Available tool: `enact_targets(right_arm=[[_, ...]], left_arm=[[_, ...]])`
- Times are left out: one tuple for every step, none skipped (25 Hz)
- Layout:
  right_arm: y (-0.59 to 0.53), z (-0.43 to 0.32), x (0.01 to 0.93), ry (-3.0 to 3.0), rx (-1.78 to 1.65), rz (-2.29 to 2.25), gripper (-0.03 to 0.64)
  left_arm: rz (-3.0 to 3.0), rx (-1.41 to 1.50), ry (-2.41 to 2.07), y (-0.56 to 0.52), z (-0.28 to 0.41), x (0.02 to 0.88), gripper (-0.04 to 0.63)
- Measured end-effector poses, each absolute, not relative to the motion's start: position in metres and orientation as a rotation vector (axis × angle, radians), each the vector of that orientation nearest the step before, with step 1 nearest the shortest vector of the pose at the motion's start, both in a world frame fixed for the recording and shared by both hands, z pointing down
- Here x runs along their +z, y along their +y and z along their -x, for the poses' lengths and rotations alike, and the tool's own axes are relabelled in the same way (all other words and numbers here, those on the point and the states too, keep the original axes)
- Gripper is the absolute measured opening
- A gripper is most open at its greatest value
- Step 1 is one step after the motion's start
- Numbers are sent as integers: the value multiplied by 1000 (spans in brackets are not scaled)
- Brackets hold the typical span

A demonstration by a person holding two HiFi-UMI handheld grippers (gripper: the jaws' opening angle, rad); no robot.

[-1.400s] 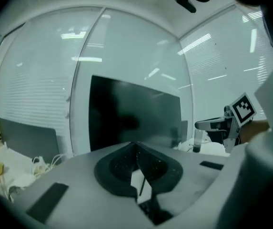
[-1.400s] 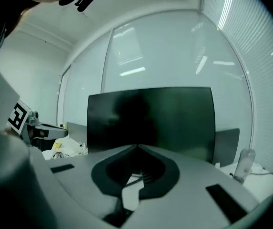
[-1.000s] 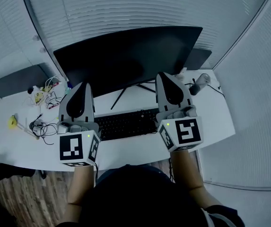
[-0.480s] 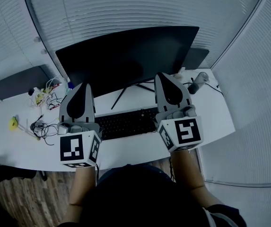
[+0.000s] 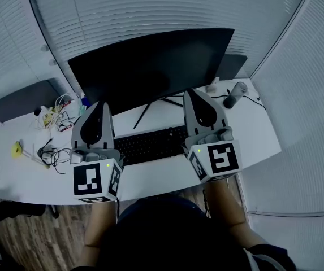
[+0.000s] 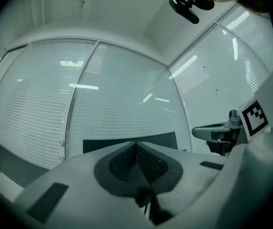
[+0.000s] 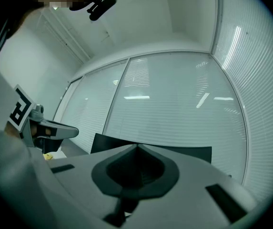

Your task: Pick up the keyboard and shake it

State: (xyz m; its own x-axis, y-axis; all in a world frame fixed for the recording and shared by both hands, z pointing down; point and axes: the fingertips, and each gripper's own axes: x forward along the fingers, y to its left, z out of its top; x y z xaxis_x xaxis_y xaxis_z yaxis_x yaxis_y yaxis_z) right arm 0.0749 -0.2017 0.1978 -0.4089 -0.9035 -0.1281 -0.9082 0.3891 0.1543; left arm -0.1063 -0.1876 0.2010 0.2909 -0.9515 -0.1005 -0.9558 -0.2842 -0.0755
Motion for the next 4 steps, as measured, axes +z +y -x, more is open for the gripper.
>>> enact_targets(right_arm=[[-199,-74,198,2598,310,1696,26],[-196,-74,198,2597,309,1697,26],[-194,-73,198,2596,307,1699,26],[-191,-73,198,2595,306,1701,26]], left_arm=[[2426,55,1800,-185,107,201,23],[2427,56,1799,-183,107,200,23],[2427,56,1798,-181,108,200,23],[2428,57,1797,-179,109,200,23]])
